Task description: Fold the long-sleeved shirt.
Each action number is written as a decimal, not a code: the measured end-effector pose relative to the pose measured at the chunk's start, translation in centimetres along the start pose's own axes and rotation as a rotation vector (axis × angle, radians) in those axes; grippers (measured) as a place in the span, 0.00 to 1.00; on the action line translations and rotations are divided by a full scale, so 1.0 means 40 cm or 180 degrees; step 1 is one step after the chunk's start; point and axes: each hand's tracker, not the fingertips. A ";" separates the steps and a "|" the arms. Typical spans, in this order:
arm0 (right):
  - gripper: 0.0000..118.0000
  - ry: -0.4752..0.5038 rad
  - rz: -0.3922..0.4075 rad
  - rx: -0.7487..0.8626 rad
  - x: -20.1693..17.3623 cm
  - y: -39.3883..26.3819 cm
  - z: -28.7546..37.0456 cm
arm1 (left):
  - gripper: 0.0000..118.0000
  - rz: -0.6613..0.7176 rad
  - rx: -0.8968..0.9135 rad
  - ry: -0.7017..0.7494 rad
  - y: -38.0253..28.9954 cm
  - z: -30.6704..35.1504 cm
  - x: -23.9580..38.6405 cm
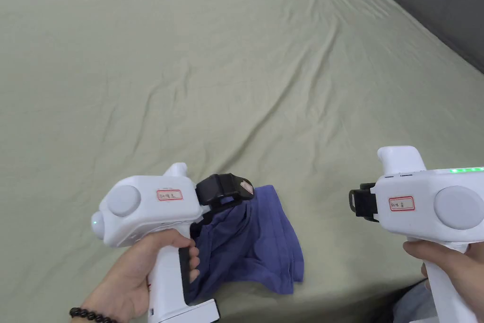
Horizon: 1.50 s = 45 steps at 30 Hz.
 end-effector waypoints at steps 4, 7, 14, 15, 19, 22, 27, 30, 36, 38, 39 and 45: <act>0.02 0.0013 -0.0041 -0.0020 0.001 -0.006 -0.005 | 1.00 -0.0120 0.0449 -0.0162 -0.001 0.152 0.009; 0.02 0.0067 -0.0031 -0.0023 -0.017 -0.005 -0.016 | 0.39 -0.0502 0.0842 0.0081 -0.036 0.253 0.002; 0.02 0.0217 0.0074 -0.0067 -0.076 0.000 -0.048 | 0.00 -0.1910 0.1104 0.1607 -0.174 0.124 -0.071; 0.03 0.0242 0.0080 -0.0071 -0.082 -0.001 -0.049 | 0.00 -0.1933 0.1085 0.1708 -0.183 0.098 -0.081; 0.02 0.0277 0.0094 -0.0079 -0.086 -0.009 -0.043 | 0.00 -0.2096 0.1303 0.1532 -0.246 0.011 -0.077; 0.02 0.0246 0.0098 -0.0094 -0.079 -0.012 -0.040 | 0.00 -0.2180 0.1360 0.1643 -0.276 -0.060 -0.032; 0.03 0.0169 0.0081 -0.0105 -0.054 -0.021 -0.028 | 0.00 -0.2199 0.1317 0.1366 -0.298 -0.132 0.063; 0.03 0.0120 0.0050 -0.0116 -0.041 -0.025 -0.027 | 0.00 -0.2407 0.1189 0.1344 -0.307 -0.187 0.099; 0.02 0.0095 -0.0016 -0.0119 -0.030 -0.029 -0.023 | 0.00 -0.2297 0.0875 0.0937 -0.332 -0.214 0.153; 0.02 0.0097 -0.0024 -0.0113 -0.030 -0.029 -0.022 | 0.00 -0.2275 0.0965 0.0901 -0.328 -0.186 0.151; 0.03 0.0106 -0.0026 -0.0106 -0.031 -0.027 -0.020 | 0.00 -0.2208 0.1028 0.0842 -0.318 -0.167 0.146; 0.02 0.0574 -0.0183 0.0000 -0.067 0.001 -0.041 | 0.00 -0.1543 0.1622 0.0819 -0.208 0.093 0.058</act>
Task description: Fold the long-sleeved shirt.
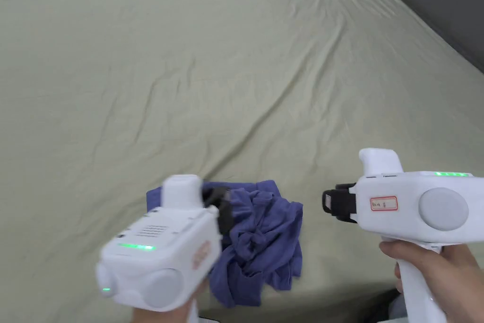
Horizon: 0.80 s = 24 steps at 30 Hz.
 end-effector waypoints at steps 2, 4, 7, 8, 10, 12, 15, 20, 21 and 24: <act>0.02 0.0378 -0.0105 -0.0039 -0.024 0.013 -0.030 | 0.00 0.0084 -0.0022 0.0209 0.033 0.046 -0.082; 0.02 0.0577 -0.0087 -0.0133 -0.058 0.019 -0.078 | 0.00 0.0258 -0.0111 0.0269 0.046 0.080 -0.157; 0.02 0.0781 -0.0085 -0.0357 -0.108 0.013 -0.168 | 0.00 0.0618 -0.0198 0.0258 0.040 0.114 -0.235; 0.02 0.0850 -0.0113 -0.0446 -0.118 0.007 -0.195 | 0.00 0.0750 -0.0295 0.0177 0.037 0.118 -0.257; 0.02 0.0965 -0.0205 -0.0582 -0.128 -0.011 -0.248 | 0.00 0.0971 -0.0412 0.0038 0.020 0.116 -0.283; 0.02 0.1017 -0.0267 -0.0717 -0.122 -0.029 -0.287 | 0.01 0.1103 -0.0449 0.0022 0.002 0.109 -0.296; 0.02 0.0728 -0.0247 -0.0851 -0.084 -0.052 -0.328 | 0.36 0.1311 -0.0566 -0.0157 -0.020 0.082 -0.310; 0.02 0.0988 -0.0549 -0.0902 -0.016 -0.058 -0.340 | 1.00 0.1648 -0.0778 -0.0513 -0.053 0.021 -0.315; 0.02 0.1007 -0.0539 -0.0909 -0.013 -0.058 -0.340 | 1.00 0.1695 -0.0822 -0.0521 -0.058 0.003 -0.319; 0.02 0.1009 -0.0512 -0.0919 -0.015 -0.056 -0.341 | 1.00 0.1870 -0.0903 -0.0493 -0.073 -0.042 -0.334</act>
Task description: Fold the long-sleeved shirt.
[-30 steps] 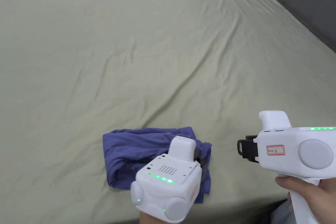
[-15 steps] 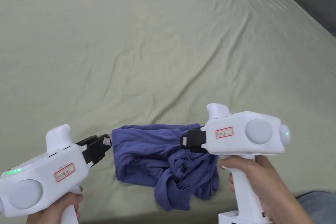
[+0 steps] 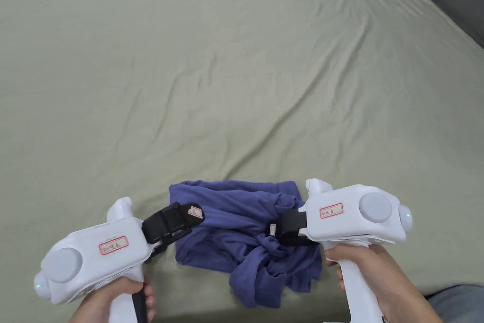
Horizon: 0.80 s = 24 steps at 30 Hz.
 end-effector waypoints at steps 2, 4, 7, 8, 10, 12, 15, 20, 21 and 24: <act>0.02 0.0030 -0.0016 0.0006 0.002 -0.004 0.000 | 1.00 0.0090 0.0036 -0.0084 0.009 -0.016 -0.007; 0.02 0.0080 -0.0043 0.0016 0.009 -0.005 0.001 | 1.00 0.0132 0.0039 -0.0170 0.026 -0.032 0.001; 0.02 0.0107 -0.0073 0.0021 0.012 -0.006 0.001 | 1.00 0.0158 -0.0087 -0.0283 0.037 -0.072 0.016; 0.02 0.0101 -0.0072 0.0023 0.009 -0.005 -0.001 | 0.95 0.0111 -0.0144 -0.0281 0.034 -0.087 0.028; 0.02 0.0068 -0.0063 0.0033 -0.002 -0.005 0.000 | 0.42 -0.0179 -0.0181 0.0011 0.021 -0.105 0.065; 0.02 0.0020 -0.0028 0.0044 -0.016 -0.002 0.003 | 0.15 -0.0638 -0.0263 0.0330 0.010 -0.109 0.086; 0.02 -0.0221 0.0192 0.0185 -0.064 0.010 0.013 | 0.14 -0.0477 -0.0253 -0.0103 0.023 -0.057 0.074; 0.02 -0.0293 0.0571 0.0523 -0.214 0.058 0.026 | 0.13 -0.0521 0.0097 -0.0137 0.098 0.099 0.014; 0.02 -0.0302 0.0676 0.0574 -0.251 0.069 0.022 | 0.13 -0.0510 0.0249 -0.0097 0.114 0.132 -0.004; 0.02 -0.0300 0.1035 0.0698 -0.374 0.090 -0.020 | 0.13 -0.0517 0.0460 0.0117 0.172 0.260 -0.071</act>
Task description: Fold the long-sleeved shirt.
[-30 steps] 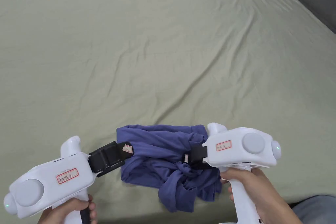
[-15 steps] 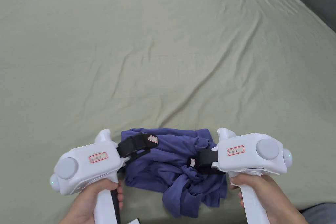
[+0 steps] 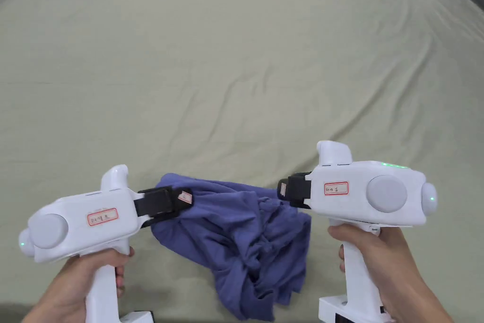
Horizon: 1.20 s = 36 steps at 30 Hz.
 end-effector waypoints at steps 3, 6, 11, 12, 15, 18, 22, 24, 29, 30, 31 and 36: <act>0.02 0.0164 0.0229 -0.0025 -0.115 0.037 -0.068 | 0.13 -0.0078 0.0149 0.0208 0.067 0.131 -0.109; 0.02 0.0412 0.0453 -0.0104 -0.237 0.059 -0.159 | 0.13 -0.0212 0.0260 0.0503 0.146 0.281 -0.244; 0.02 0.0559 0.0897 -0.0137 -0.428 0.057 -0.321 | 0.13 -0.0224 0.0341 0.1087 0.276 0.505 -0.486; 0.02 0.0554 0.0959 -0.0138 -0.458 0.052 -0.348 | 0.13 -0.0235 0.0364 0.1198 0.292 0.540 -0.528; 0.02 0.0614 0.1011 -0.0226 -0.505 0.041 -0.413 | 0.13 0.0018 0.0507 0.1252 0.315 0.593 -0.621; 0.02 0.0648 0.1010 -0.0315 -0.521 0.030 -0.438 | 0.82 0.0073 0.0471 0.1247 0.307 0.565 -0.633; 0.02 0.0655 0.1025 -0.0358 -0.510 0.035 -0.419 | 1.00 -0.0194 0.0669 0.1222 0.333 0.570 -0.574; 0.02 0.0636 0.1032 -0.0329 -0.494 0.041 -0.390 | 1.00 -0.0245 0.0716 0.1385 0.376 0.590 -0.515; 0.02 0.0497 0.0925 -0.0035 -0.416 0.061 -0.249 | 0.91 -0.0529 0.1177 0.1301 0.334 0.591 -0.317; 0.02 0.0434 0.0901 0.0047 -0.394 0.064 -0.215 | 0.71 -0.0617 0.1204 0.1168 0.312 0.574 -0.263; 0.02 0.0383 0.0877 0.0126 -0.370 0.067 -0.180 | 0.40 -0.0773 0.1237 0.1125 0.291 0.549 -0.195; 0.02 0.0052 0.0713 0.0578 -0.252 0.091 0.010 | 0.01 -0.1168 0.1436 0.0897 0.174 0.345 0.126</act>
